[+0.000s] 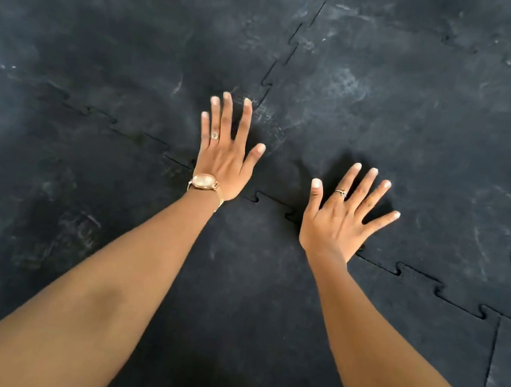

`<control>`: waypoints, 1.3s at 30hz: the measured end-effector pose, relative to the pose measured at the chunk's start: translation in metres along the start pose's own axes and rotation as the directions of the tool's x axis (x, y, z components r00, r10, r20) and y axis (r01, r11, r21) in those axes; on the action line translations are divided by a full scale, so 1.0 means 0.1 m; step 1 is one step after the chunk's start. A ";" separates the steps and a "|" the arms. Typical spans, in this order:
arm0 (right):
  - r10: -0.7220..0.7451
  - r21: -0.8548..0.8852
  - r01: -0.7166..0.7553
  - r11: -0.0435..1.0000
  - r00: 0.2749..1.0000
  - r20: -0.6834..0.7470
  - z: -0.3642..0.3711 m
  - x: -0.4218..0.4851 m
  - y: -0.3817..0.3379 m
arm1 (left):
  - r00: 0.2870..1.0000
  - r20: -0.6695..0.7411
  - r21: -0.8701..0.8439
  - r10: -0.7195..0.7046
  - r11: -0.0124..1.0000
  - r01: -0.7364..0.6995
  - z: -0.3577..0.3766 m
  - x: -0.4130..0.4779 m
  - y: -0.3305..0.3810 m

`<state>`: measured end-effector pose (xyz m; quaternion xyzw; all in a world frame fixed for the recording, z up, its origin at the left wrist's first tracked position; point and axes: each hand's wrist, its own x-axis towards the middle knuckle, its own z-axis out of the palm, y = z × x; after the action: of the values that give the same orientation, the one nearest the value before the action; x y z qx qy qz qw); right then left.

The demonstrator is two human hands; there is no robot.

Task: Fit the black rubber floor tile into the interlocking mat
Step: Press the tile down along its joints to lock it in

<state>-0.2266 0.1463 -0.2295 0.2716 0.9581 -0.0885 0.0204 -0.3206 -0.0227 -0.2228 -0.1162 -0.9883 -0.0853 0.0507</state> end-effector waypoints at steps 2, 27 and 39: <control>0.035 0.013 -0.035 0.999 0.999 -0.003 -0.08 -0.01 -0.02 | 1.000 0.025 0.014 -0.015 1.000 0.015 0.09 -0.02 -0.02; 0.058 0.325 -0.010 0.946 0.989 -0.139 -0.11 -0.93 -0.63 | 0.986 0.086 -0.273 0.144 0.955 -0.116 -0.07 -0.72 -0.24; 0.024 0.029 -0.026 0.999 0.997 0.075 0.17 -1.37 -0.56 | 0.988 -0.137 -0.371 0.075 0.920 -0.122 -0.52 -1.05 -0.33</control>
<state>-0.1393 0.0249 -0.2254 0.2805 0.9518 -0.1127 0.0530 -0.2229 -0.0871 -0.1895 -0.1681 -0.9412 -0.2786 0.0908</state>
